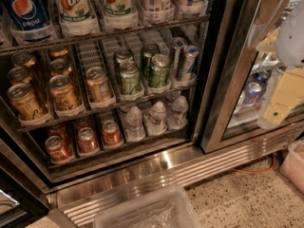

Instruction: Pick blue plastic bottle from top shelf of fridge

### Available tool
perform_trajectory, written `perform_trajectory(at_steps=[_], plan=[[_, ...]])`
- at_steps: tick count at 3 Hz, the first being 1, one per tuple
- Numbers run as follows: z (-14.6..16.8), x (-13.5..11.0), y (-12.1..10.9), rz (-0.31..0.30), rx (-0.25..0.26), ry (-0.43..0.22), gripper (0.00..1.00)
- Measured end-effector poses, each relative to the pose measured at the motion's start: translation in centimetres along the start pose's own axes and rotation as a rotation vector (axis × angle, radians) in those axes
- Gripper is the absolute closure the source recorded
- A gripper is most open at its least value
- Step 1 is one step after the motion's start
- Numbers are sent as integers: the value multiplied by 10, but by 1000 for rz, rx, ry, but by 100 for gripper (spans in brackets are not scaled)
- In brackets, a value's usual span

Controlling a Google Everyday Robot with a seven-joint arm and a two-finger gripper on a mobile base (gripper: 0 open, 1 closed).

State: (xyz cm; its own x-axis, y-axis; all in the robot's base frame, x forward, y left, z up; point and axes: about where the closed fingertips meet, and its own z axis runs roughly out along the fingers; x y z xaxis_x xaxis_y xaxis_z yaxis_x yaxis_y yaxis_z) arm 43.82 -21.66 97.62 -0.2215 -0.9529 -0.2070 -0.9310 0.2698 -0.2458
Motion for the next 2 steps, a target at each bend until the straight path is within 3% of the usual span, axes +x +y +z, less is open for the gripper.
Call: perform_trajectory(at_steps=[1, 2], plan=[[0, 0, 0, 0, 2, -2, 0], [14, -2, -8, 37, 18, -73, 0]])
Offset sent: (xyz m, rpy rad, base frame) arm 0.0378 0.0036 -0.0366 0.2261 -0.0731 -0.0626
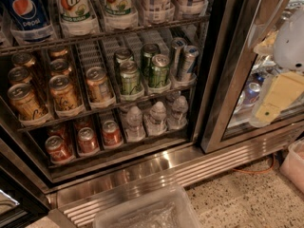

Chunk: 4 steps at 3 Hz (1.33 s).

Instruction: Pick blue plastic bottle from top shelf of fridge

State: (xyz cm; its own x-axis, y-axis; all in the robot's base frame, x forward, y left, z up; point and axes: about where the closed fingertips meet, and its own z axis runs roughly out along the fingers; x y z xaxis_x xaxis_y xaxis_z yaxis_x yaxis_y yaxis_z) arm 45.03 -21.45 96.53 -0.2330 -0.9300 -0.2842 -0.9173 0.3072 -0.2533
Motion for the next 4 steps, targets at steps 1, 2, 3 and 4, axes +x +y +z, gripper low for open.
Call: perform_trajectory(at_steps=[1, 2, 3, 4], plan=[[19, -15, -11, -1, 38, -124, 0], [29, -36, -21, -19, 89, -253, 0], [31, -55, -28, -10, 173, -350, 0], [28, -69, -38, 14, 274, -482, 0]])
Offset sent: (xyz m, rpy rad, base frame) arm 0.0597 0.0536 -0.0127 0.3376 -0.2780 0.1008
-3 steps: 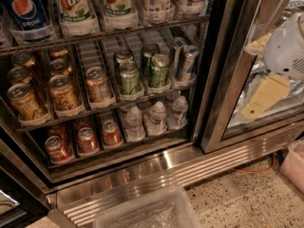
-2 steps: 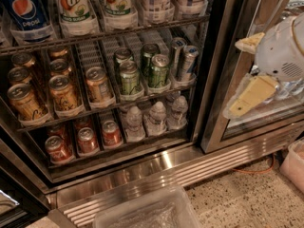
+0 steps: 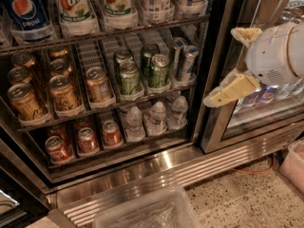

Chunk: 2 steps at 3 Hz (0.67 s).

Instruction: Pick blue plastic bottle from top shelf of fridge

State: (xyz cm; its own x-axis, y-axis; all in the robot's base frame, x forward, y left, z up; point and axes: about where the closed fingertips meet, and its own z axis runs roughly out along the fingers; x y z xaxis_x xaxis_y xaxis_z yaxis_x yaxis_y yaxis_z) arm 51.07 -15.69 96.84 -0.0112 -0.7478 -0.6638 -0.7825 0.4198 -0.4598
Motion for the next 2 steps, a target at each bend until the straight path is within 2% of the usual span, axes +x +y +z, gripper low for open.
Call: perform_trajectory(at_steps=[1, 2], plan=[[-1, -10, -13, 19, 102, -136, 0], [-7, -19, -24, 24, 181, -250, 0]])
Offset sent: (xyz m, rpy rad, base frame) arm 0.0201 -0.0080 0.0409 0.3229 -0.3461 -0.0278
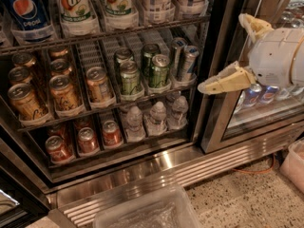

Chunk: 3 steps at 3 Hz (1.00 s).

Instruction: Pick blue plastic bottle from top shelf of fridge

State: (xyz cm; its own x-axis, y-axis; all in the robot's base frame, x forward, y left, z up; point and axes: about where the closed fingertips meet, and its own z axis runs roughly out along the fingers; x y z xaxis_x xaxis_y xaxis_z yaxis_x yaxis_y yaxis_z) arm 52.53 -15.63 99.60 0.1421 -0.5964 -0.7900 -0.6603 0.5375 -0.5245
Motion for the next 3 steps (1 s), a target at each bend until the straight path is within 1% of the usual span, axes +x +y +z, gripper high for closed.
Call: perform_trajectory(at_steps=[1, 2, 3], plan=[[-1, -10, -9, -9, 49, -91, 0], [-1, -25, -13, -41, 73, -164, 0], [-1, -25, -13, -41, 73, -164, 0]])
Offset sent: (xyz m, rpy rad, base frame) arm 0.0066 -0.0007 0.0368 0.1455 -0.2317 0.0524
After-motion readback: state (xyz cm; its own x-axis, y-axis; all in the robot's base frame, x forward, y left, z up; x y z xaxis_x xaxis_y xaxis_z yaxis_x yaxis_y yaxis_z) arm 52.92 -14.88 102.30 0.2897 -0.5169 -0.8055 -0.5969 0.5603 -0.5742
